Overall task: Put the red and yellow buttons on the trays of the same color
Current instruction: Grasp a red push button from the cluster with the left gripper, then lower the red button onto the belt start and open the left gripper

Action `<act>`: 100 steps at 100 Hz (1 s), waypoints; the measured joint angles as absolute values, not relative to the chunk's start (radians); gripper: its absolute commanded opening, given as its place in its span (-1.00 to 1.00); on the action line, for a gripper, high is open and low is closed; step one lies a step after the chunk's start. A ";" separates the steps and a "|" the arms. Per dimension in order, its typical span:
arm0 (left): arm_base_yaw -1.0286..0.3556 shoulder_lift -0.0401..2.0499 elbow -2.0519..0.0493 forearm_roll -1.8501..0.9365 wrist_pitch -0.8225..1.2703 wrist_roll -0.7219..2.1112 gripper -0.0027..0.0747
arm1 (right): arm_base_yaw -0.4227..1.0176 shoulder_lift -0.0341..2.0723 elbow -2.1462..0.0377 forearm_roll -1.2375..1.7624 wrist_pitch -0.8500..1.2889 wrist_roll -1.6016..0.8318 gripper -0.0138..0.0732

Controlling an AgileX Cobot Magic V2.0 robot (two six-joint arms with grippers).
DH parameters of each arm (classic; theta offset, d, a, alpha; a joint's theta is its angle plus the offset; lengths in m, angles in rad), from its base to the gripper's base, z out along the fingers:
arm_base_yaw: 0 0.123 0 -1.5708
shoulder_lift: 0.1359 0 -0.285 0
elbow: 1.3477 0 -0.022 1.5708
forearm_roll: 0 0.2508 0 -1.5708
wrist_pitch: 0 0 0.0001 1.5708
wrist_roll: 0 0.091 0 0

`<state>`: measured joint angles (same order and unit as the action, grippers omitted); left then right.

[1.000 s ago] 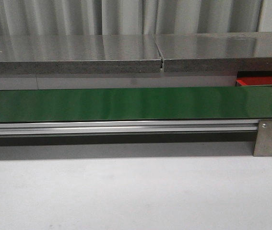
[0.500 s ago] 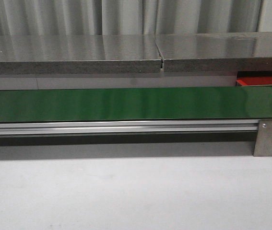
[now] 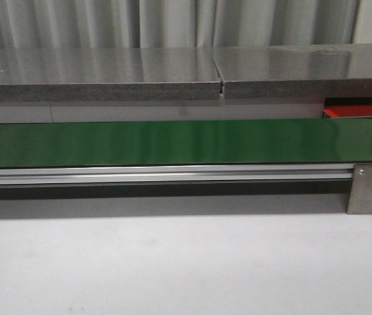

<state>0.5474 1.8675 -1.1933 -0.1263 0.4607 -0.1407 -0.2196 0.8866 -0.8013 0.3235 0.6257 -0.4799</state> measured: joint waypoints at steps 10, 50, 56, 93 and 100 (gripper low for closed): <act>0.547 1.817 -1.193 -0.120 0.481 -0.141 -0.98 | -0.220 0.887 -0.801 0.323 0.626 -0.480 -0.84; 0.522 1.605 -1.261 -0.114 0.635 -0.095 -0.98 | -0.220 0.887 -0.801 0.323 0.626 -0.480 -0.84; 0.489 1.605 -1.295 -0.114 0.663 -0.073 -0.98 | -0.220 0.887 -0.801 0.323 0.626 -0.480 -0.84; 0.296 1.691 -1.391 -0.118 0.747 -0.012 -0.98 | -0.220 0.887 -0.801 0.323 0.626 -0.480 -0.84; 0.289 1.719 -1.391 -0.116 0.751 -0.011 -0.98 | -0.220 0.887 -0.801 0.323 0.626 -0.480 -0.84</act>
